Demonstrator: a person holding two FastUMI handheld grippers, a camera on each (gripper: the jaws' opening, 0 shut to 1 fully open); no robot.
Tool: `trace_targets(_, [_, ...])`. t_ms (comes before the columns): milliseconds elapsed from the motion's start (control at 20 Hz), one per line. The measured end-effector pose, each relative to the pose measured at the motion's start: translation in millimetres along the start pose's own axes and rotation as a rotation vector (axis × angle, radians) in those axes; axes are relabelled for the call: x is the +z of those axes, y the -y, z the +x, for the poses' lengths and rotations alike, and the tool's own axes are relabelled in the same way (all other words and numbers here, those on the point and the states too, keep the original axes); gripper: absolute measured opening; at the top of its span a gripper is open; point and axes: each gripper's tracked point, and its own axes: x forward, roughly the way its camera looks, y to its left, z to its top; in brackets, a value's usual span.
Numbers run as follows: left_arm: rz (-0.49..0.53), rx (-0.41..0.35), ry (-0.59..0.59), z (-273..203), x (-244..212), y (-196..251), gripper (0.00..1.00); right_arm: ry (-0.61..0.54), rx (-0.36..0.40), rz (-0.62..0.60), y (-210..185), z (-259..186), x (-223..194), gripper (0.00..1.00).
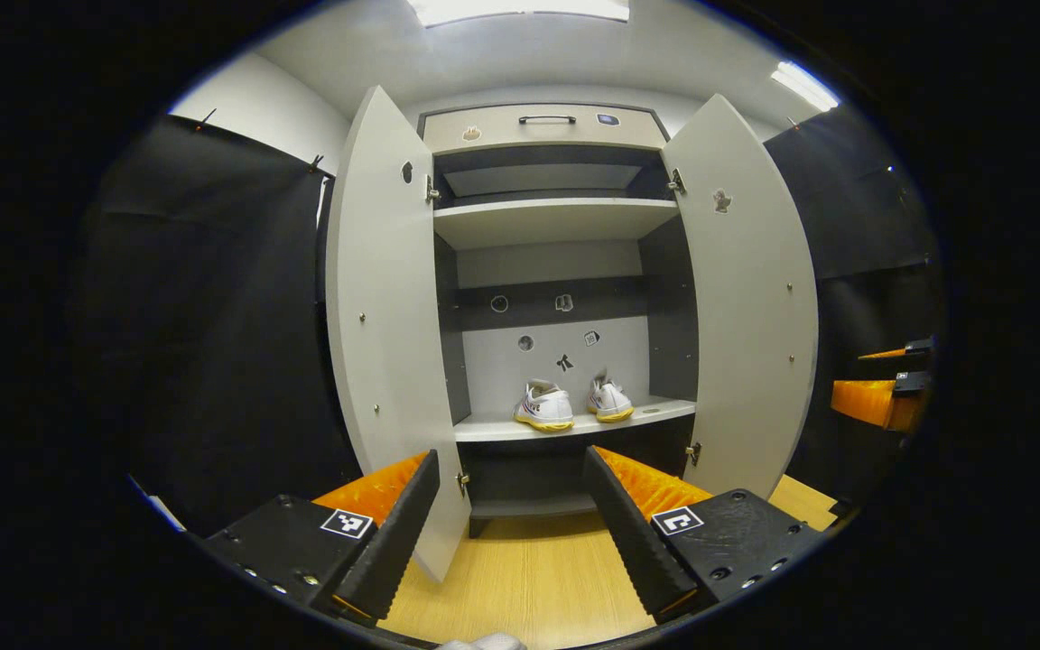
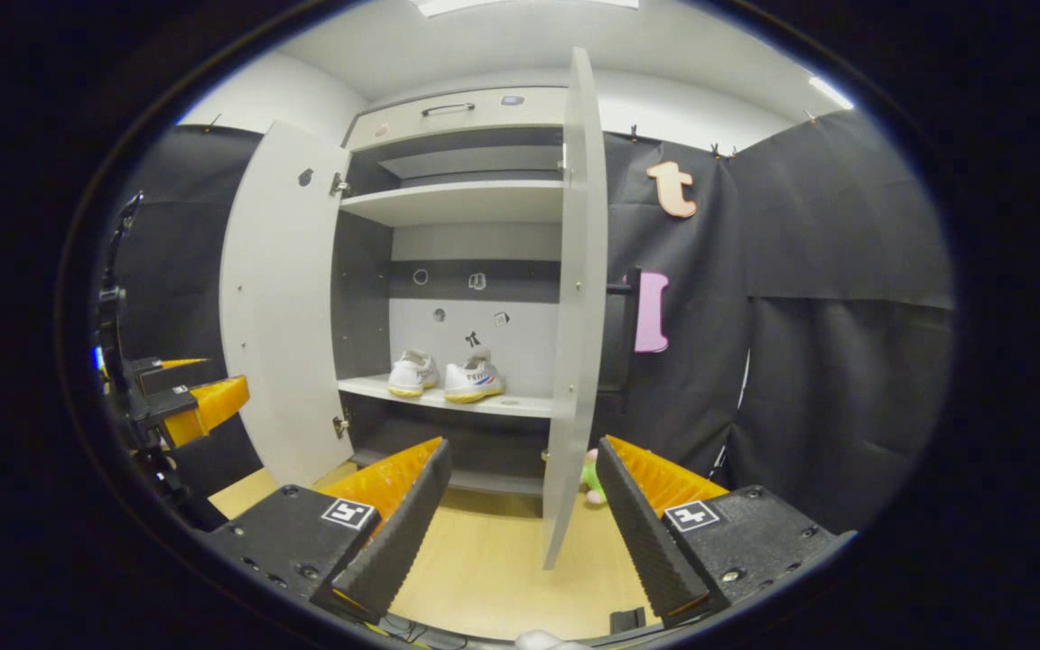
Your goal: Grab one shoe with the right hand and put it into the shoe cabinet, grab the other shoe with the left hand and put it into the shoe cabinet; then close the right door with the right hand and the left door with the left hand.
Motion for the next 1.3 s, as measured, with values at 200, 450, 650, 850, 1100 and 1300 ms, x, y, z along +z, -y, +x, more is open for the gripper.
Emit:
trace_targets(200, [-0.017, -0.006, 0.013, 2, 0, 9, 0.96, 0.039, -0.082, 0.002, 53, 13, 20, 1.0])
trace_targets(450, [-0.025, 0.017, 0.009, 4, -2, 16, 0.96, 0.069, -0.18, 0.031, 126, 44, 42, 1.0])
trace_targets(650, [-0.037, 0.041, -0.005, 7, -6, 22, 0.96, 0.077, -0.144, 0.058, 135, 81, 52, 1.0])
trace_targets(850, [-0.026, 0.054, -0.001, 6, -5, 26, 0.96, 0.075, -0.095, 0.05, 127, 101, 56, 0.98])
trace_targets(1100, [-0.048, 0.046, -0.014, 11, -5, 31, 0.96, 0.06, -0.032, 0.022, 105, 102, 56, 0.88])
trace_targets(1300, [-0.046, 0.037, -0.008, 12, -5, 30, 0.96, 0.058, 0.032, 0.032, 69, 104, 55, 0.95])
